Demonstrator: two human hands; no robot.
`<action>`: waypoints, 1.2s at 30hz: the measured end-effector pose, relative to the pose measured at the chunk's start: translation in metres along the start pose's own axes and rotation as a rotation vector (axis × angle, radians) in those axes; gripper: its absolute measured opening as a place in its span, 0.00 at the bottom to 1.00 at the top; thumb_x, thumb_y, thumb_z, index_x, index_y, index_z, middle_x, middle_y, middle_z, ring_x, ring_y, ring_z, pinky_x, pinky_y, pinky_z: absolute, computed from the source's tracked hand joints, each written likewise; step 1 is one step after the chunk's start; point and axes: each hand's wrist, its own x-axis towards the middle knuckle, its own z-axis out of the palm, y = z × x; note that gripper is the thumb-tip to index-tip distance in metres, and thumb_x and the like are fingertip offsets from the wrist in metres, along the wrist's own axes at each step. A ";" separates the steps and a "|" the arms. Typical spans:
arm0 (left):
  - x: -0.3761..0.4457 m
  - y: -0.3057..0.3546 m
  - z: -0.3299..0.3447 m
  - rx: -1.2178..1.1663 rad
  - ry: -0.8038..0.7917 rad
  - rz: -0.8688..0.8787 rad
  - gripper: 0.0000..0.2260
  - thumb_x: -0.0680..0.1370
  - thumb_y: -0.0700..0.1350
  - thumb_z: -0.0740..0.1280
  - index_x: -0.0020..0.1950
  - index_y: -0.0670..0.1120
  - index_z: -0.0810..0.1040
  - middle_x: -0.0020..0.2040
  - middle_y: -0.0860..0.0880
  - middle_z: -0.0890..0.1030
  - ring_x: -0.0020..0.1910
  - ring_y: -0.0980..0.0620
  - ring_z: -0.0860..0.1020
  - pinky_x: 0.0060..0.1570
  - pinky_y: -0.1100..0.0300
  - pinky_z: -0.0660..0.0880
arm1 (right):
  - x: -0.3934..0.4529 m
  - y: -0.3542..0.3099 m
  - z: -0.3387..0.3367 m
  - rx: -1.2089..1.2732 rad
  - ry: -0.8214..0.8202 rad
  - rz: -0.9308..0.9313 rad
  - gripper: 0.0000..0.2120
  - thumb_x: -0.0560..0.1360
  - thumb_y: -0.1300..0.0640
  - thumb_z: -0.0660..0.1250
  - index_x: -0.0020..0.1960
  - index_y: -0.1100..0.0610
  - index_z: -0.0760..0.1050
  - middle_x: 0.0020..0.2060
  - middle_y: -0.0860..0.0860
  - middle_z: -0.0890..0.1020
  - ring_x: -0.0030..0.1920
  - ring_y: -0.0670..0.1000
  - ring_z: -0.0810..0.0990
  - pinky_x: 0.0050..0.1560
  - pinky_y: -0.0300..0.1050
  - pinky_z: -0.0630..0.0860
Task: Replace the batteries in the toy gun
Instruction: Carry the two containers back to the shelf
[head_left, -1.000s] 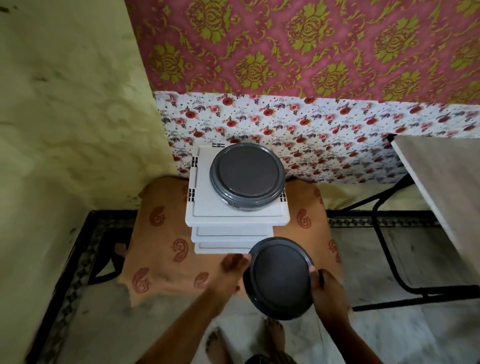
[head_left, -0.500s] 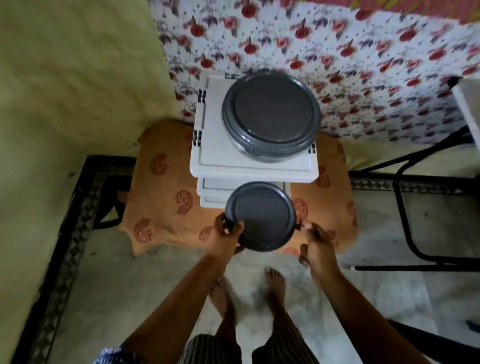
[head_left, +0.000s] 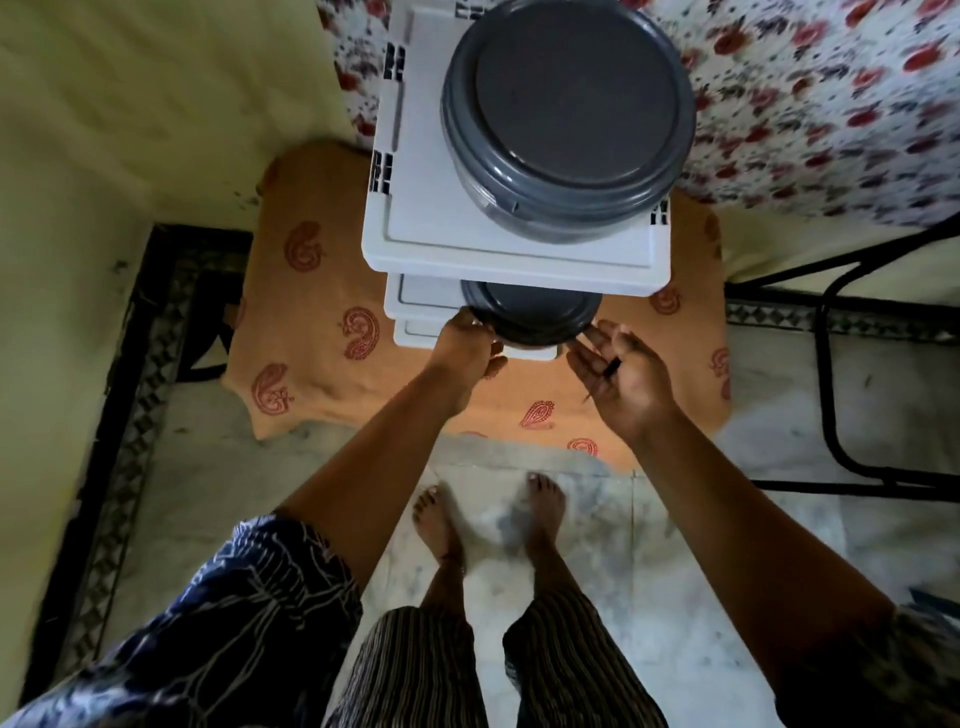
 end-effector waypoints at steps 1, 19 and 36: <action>0.002 0.002 0.002 -0.007 0.004 -0.006 0.14 0.81 0.35 0.53 0.44 0.51 0.72 0.42 0.51 0.75 0.43 0.52 0.74 0.45 0.59 0.74 | 0.005 -0.002 0.003 0.009 -0.006 0.006 0.18 0.82 0.55 0.50 0.67 0.61 0.65 0.59 0.57 0.76 0.49 0.54 0.79 0.54 0.49 0.75; -0.029 -0.030 -0.012 0.041 0.221 0.044 0.13 0.77 0.36 0.61 0.60 0.35 0.72 0.62 0.34 0.75 0.63 0.39 0.73 0.65 0.49 0.70 | -0.017 -0.004 -0.026 -0.064 0.166 0.139 0.20 0.81 0.49 0.51 0.38 0.60 0.69 0.34 0.58 0.76 0.36 0.56 0.78 0.36 0.49 0.80; -0.079 0.044 -0.065 0.988 0.326 0.626 0.30 0.79 0.43 0.59 0.76 0.39 0.47 0.77 0.39 0.48 0.76 0.42 0.51 0.72 0.54 0.54 | -0.112 -0.037 0.130 -1.368 -0.444 -0.854 0.06 0.73 0.57 0.68 0.48 0.56 0.82 0.40 0.50 0.77 0.37 0.46 0.74 0.40 0.34 0.67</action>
